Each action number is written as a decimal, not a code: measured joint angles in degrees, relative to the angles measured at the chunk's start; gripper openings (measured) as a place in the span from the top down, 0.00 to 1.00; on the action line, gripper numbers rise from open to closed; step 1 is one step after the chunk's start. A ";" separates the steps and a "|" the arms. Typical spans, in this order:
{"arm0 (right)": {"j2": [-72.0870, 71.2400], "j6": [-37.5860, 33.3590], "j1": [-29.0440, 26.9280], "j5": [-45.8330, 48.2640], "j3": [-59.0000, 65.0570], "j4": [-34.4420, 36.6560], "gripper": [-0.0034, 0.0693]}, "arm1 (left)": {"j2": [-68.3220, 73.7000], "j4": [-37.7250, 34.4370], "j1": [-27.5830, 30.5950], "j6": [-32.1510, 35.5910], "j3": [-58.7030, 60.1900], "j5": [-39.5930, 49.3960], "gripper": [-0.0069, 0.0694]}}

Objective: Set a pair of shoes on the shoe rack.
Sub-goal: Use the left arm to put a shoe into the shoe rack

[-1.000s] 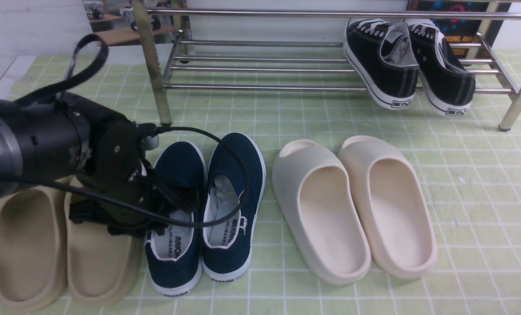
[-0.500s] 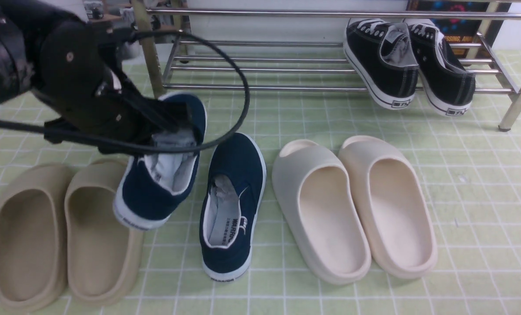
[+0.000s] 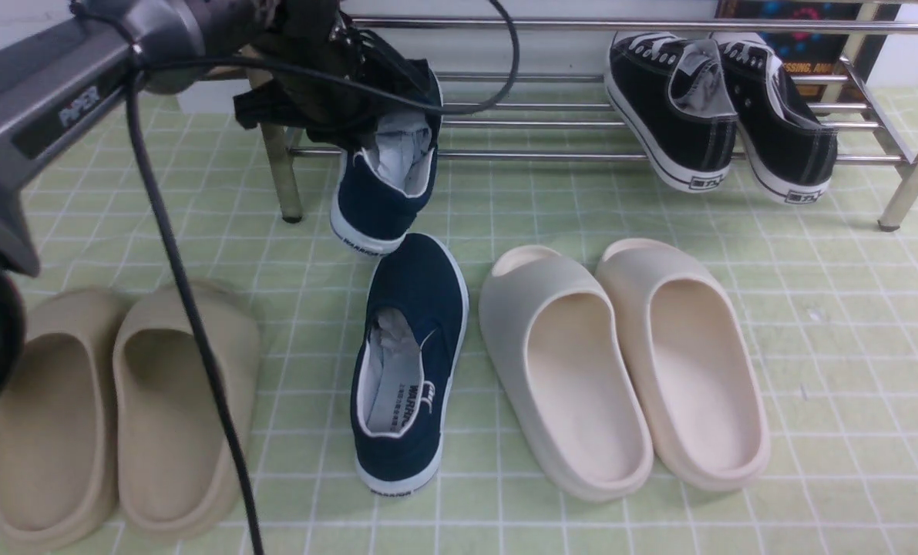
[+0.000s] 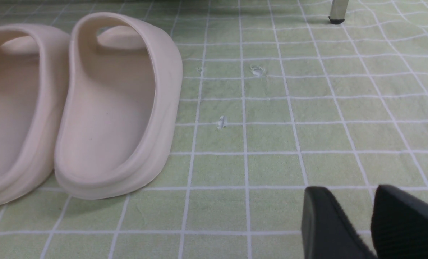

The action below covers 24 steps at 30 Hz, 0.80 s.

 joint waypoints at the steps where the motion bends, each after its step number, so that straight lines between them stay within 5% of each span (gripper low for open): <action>1: 0.00 0.00 0.00 0.00 0.00 0.00 0.63 | 2.28 0.05 0.84 -1.14 -3.20 -0.65 0.88; 7: 0.00 0.00 0.00 0.00 0.00 0.00 0.62 | 7.35 0.63 3.22 -1.63 -6.23 -5.74 0.84; 16: 0.00 0.00 0.00 0.00 0.00 0.00 0.62 | 7.26 3.50 3.38 -0.26 -6.95 -10.52 0.37; 24: 0.00 0.00 0.00 0.00 0.00 0.00 0.62 | 4.35 3.56 3.33 -0.26 -7.19 0.79 0.37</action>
